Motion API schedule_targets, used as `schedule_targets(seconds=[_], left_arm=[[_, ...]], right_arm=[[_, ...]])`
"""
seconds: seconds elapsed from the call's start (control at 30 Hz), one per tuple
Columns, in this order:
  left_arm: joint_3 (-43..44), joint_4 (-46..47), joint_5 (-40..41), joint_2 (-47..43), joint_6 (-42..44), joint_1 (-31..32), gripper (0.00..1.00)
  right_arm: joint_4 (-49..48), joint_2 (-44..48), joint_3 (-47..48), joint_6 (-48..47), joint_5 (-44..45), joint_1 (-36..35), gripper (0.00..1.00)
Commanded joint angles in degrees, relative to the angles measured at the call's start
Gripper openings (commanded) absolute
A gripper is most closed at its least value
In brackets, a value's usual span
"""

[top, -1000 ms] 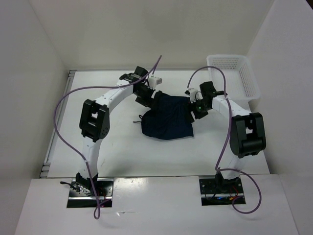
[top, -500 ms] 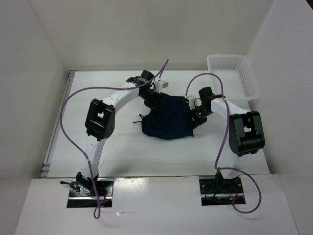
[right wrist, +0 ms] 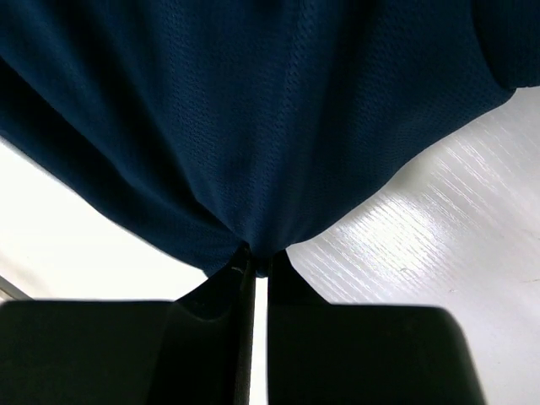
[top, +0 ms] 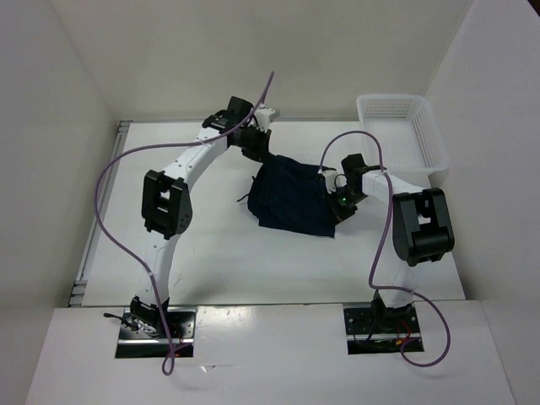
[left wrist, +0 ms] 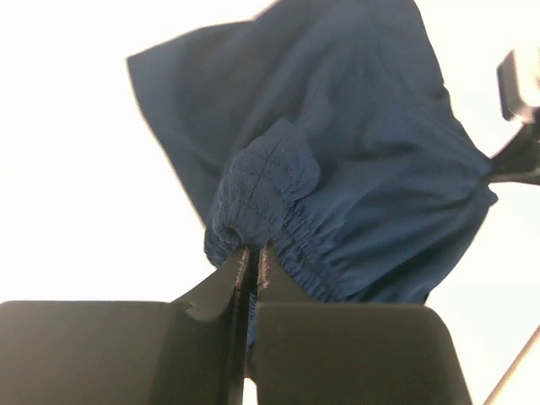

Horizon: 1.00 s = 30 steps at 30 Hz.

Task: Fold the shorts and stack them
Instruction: Fold the shorts

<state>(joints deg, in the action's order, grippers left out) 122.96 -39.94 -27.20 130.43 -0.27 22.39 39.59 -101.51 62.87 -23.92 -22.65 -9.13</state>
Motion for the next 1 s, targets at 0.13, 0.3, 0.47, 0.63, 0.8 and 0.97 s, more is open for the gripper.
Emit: schedule_targets(seconds=[0.13,0.3,0.47,0.63,0.8,0.97], left_arm=[[0.6,4.5,6.1,3.2,0.3,-1.1,0.00],[0.6,4.5,6.1,5.0,0.3,-1.7,0.14],[-1.7,4.0,7.2,4.3,0.3,-1.7,0.36],[-4.3,3.2,7.9,-1.2,0.3,-3.0,0.73],[-6.1,0.8,6.5,-10.3,0.3,-3.5,1.00],[-11.9,0.8,5.9,-21.9,0.3,-8.8,1.00]], right_arm=[[-1.1,-0.5,1.5,-0.7,2.6,-0.2,0.00],[0.2,-0.5,2.6,-0.7,2.6,-0.2,0.50],[3.6,1.0,6.6,-2.6,1.5,-0.2,0.83],[9.0,5.2,15.4,-5.0,0.2,0.5,0.93],[4.6,13.3,22.6,0.3,1.3,5.4,1.00],[-3.3,17.9,22.4,6.8,13.8,12.5,1.00]])
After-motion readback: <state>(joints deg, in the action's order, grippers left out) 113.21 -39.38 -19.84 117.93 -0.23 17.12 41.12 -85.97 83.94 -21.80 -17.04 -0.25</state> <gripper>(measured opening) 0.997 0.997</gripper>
